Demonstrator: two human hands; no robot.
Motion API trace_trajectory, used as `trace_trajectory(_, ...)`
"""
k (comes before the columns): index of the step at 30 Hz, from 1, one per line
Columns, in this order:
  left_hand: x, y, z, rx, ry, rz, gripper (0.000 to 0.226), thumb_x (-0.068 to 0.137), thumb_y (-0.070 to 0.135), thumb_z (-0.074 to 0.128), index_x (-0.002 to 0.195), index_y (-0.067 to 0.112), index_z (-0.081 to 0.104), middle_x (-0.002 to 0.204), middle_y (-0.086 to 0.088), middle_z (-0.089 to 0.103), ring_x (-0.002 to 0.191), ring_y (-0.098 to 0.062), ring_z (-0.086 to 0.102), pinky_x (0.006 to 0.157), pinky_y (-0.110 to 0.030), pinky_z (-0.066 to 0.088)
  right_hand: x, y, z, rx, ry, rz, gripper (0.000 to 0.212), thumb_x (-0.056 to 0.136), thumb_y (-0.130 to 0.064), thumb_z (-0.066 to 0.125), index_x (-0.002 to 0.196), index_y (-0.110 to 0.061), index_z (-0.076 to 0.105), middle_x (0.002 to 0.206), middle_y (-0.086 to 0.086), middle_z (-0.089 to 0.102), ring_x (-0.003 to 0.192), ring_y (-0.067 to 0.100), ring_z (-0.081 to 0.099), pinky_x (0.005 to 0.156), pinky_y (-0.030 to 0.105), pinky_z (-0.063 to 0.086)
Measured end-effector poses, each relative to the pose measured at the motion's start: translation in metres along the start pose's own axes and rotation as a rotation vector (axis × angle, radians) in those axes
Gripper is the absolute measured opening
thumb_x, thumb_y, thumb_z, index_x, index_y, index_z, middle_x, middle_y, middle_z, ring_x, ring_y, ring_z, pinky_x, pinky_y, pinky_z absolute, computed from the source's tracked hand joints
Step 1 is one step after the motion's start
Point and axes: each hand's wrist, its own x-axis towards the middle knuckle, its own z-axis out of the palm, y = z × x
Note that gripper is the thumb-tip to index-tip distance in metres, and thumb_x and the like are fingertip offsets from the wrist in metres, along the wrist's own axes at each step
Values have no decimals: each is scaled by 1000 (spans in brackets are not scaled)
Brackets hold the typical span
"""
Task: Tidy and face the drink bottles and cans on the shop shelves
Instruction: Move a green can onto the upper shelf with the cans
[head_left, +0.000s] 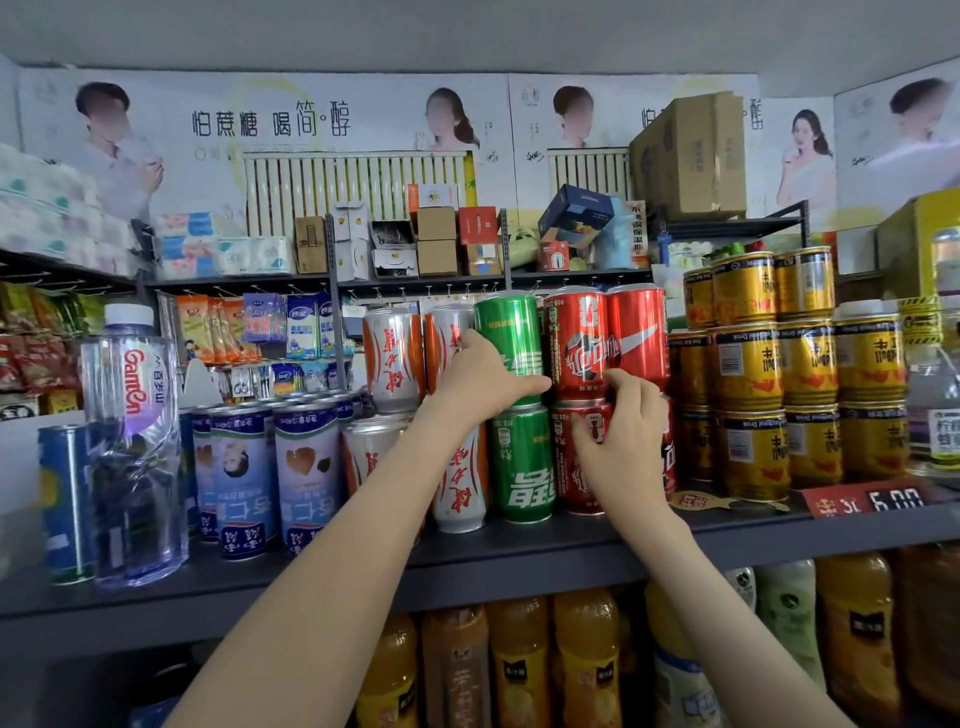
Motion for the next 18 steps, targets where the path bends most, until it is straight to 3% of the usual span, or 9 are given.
trace_trajectory(3, -3, 1, 5, 58, 49, 21, 96, 76, 38, 75, 139, 1, 12, 130, -12, 47, 115, -26, 50, 84, -32, 43, -1, 0, 0, -103, 32, 33, 61, 80, -11, 70, 135, -4, 43, 137, 19, 40, 125, 30, 33, 105, 46, 30)
trace_trajectory(6, -4, -2, 11, 44, 86, 31, 98, 73, 36, 78, 139, 4, 13, 131, -14, 47, 115, -28, 50, 93, -40, 47, -1, 0, -1, -127, -28, 51, 66, 85, -15, 66, 143, -9, 35, 146, 19, 32, 133, 34, 27, 108, 49, 25)
trace_trajectory(10, -11, -5, 20, 106, 192, 80, 100, 70, 31, 80, 141, 6, 13, 132, -15, 43, 119, -29, 47, 99, -45, 44, -10, -2, -1, -96, -21, 16, 57, 86, -13, 64, 138, -4, 40, 143, 17, 38, 133, 30, 31, 110, 34, 16)
trace_trajectory(13, -26, -6, 27, 242, 337, 170, 99, 74, 30, 76, 144, 6, 10, 139, -16, 37, 127, -29, 39, 107, -42, 35, -22, -6, -1, -63, 3, -8, 48, 84, -9, 63, 129, -2, 47, 130, 16, 49, 123, 29, 41, 105, 29, 22)
trace_trajectory(18, -60, -11, 36, 311, 486, 345, 69, 84, 30, 65, 138, 4, 30, 135, -14, 41, 125, -27, 38, 106, -37, 31, -46, -18, -5, -5, 25, -28, 38, 83, -6, 61, 120, -1, 52, 116, 15, 54, 110, 27, 45, 96, 25, 29)
